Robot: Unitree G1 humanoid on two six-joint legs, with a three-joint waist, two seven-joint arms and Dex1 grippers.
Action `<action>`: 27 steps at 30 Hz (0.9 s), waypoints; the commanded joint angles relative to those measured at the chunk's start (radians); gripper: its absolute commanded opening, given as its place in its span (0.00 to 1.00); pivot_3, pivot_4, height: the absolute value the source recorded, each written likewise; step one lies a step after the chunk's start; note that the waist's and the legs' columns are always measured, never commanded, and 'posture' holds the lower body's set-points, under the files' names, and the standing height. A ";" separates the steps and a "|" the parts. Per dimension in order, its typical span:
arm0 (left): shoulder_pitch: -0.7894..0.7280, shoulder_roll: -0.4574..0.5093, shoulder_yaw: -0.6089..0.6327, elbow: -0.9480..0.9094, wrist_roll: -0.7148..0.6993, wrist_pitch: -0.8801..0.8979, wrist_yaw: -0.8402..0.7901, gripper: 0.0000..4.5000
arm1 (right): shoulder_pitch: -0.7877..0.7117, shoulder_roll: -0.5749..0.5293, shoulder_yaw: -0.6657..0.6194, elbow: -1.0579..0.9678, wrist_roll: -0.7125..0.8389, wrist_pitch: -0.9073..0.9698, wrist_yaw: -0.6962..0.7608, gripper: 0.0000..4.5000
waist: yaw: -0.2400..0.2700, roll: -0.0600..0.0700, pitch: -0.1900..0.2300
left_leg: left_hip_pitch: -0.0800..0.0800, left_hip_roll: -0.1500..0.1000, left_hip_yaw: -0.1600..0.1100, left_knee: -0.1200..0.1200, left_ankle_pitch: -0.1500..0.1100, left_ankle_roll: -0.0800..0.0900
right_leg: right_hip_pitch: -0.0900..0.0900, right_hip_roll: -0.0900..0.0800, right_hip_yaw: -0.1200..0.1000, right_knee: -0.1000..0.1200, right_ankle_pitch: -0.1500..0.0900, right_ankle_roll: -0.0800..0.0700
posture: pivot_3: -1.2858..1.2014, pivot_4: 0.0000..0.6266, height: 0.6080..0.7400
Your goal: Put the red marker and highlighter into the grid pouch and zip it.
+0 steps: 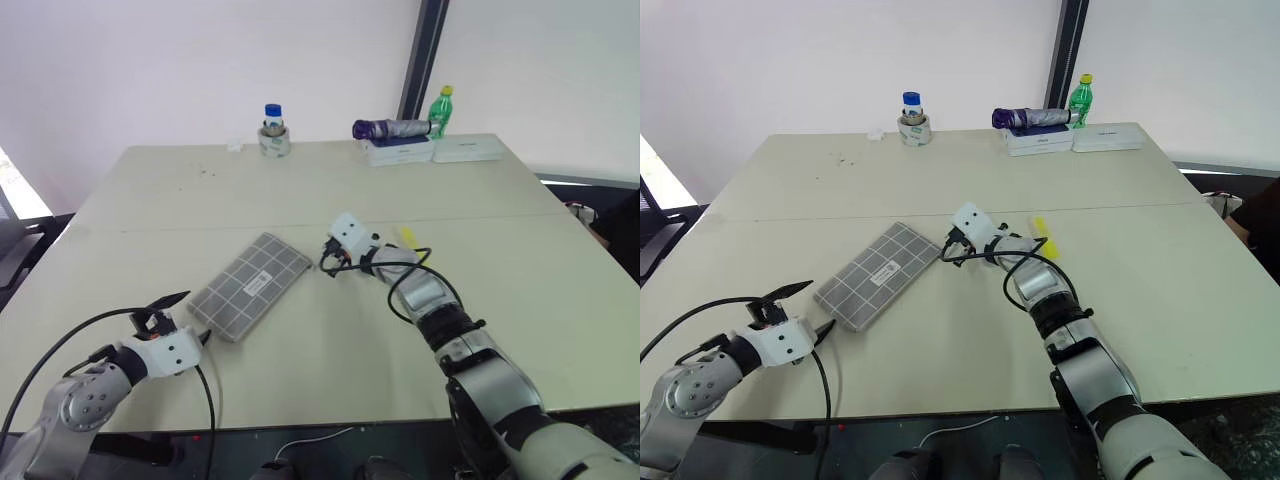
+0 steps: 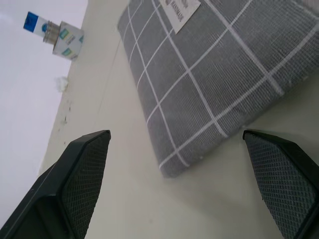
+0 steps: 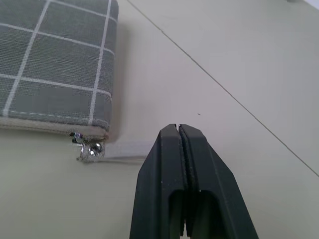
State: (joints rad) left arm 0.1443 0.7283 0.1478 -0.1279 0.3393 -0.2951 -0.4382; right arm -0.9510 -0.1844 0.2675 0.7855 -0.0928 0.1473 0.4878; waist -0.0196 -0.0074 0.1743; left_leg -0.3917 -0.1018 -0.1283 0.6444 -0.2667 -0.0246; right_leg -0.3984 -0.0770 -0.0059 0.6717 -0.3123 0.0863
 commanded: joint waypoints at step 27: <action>-0.049 0.022 -0.080 0.007 0.067 -0.089 0.041 1.00 | -0.142 0.110 -0.005 0.339 -0.118 -0.246 0.006 0.01 | -0.001 0.000 0.000 | 0.000 -0.001 0.002 0.001 0.001 -0.002 | -0.005 0.000 0.003 0.010 0.000 0.000 | 0.52 0.24 1.00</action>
State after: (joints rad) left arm 0.1027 0.7403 0.0781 -0.1181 0.4046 -0.3606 -0.4011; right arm -1.0722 -0.0825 0.2678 1.1281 -0.2072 -0.0783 0.4890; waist -0.0205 -0.0070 0.1743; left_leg -0.3917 -0.1024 -0.1264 0.6451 -0.2654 -0.0267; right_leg -0.4040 -0.0769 -0.0029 0.6814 -0.3125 0.0860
